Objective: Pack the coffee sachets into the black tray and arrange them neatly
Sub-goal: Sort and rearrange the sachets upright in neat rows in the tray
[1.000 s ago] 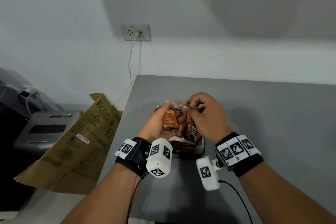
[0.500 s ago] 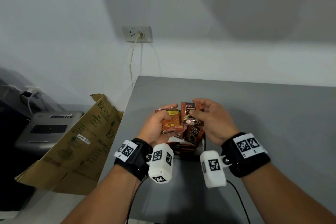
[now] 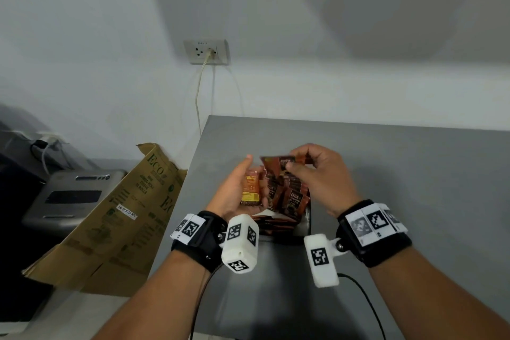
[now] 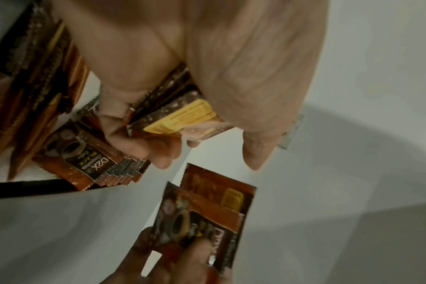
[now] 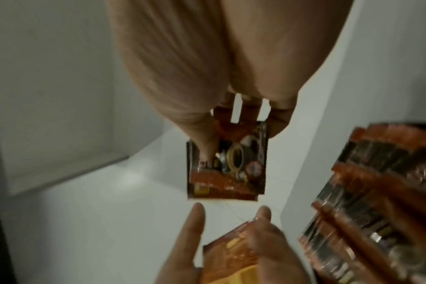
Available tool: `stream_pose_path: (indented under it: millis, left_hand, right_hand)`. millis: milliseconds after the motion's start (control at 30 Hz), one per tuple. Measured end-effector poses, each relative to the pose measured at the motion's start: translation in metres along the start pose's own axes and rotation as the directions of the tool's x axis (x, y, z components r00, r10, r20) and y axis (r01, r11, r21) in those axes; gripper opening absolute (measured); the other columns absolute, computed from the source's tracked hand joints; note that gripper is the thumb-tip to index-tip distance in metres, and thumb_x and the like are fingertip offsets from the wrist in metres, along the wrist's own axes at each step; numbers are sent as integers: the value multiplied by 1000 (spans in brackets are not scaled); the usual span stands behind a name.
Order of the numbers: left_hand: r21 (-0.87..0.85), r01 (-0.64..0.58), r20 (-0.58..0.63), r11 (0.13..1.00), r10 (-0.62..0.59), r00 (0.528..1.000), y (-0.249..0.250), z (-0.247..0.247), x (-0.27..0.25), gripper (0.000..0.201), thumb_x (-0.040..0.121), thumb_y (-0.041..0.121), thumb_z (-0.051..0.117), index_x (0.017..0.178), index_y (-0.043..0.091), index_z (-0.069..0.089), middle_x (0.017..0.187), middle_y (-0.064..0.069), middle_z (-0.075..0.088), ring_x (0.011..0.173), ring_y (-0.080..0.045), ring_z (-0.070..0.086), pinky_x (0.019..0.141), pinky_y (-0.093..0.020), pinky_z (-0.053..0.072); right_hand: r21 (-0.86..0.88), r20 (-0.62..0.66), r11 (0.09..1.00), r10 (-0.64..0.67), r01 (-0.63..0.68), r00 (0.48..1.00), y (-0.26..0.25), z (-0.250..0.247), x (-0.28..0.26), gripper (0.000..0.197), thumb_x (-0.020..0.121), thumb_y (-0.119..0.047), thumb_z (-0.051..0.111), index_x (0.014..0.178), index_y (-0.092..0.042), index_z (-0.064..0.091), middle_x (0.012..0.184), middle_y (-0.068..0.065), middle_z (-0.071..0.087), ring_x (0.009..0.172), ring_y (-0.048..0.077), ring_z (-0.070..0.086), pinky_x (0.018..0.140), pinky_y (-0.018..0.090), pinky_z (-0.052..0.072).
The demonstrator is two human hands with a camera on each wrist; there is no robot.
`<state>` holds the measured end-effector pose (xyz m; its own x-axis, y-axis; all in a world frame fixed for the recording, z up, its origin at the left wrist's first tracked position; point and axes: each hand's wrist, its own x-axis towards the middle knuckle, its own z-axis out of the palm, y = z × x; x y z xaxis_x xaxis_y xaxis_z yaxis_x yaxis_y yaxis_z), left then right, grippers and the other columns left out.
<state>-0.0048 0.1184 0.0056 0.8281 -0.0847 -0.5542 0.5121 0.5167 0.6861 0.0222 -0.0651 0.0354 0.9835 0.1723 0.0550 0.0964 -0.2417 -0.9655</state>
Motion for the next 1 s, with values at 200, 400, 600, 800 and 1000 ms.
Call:
stream_pose_path:
  millis: [200, 400, 600, 800, 1000]
  left_hand:
    - [71, -207, -102, 976, 213, 972, 6, 1, 1, 27, 83, -13, 62, 102, 6, 63, 84, -15, 71, 69, -25, 65, 56, -31, 54]
    - [218, -370, -75, 903, 394, 916, 2, 11, 4, 54, 68, -16, 70, 118, 3, 59, 105, -25, 71, 84, -34, 70, 75, -46, 58]
    - [-31, -209, 46, 977, 211, 976, 0, 16, -4, 41, 74, 1, 50, 113, 5, 62, 92, -18, 67, 76, -30, 66, 67, -40, 56]
    - [-31, -166, 63, 986, 167, 984, 4, 4, -2, 35, 91, -12, 47, 118, 3, 63, 102, -27, 68, 91, -39, 70, 75, -52, 62]
    - [28, -269, -27, 963, 270, 962, -3, 14, 3, 45, 65, -10, 65, 106, 8, 58, 90, -21, 64, 74, -34, 64, 64, -45, 57]
  right_hand:
    - [-134, 214, 991, 30, -1, 976, 14, -14, -8, 27, 87, -6, 73, 101, -28, 79, 97, -8, 77, 90, 14, 71, 87, 28, 55]
    - [469, 110, 838, 257, -278, 960, 5, -7, 0, 25, 84, 5, 69, 109, 2, 68, 98, 12, 75, 78, 20, 73, 64, 26, 57]
    - [352, 115, 865, 338, -357, 934, 8, 12, 3, 16, 97, -8, 61, 110, -1, 66, 103, 20, 74, 90, 30, 71, 91, 48, 57]
    - [527, 169, 773, 312, -354, 935, 0, 2, 2, 16, 100, -5, 54, 114, -2, 61, 91, 14, 73, 80, 24, 71, 71, 37, 56]
    - [316, 178, 898, 262, -307, 948, -2, 13, -2, 7, 100, -11, 57, 104, -7, 60, 99, 16, 69, 85, 26, 66, 79, 45, 56]
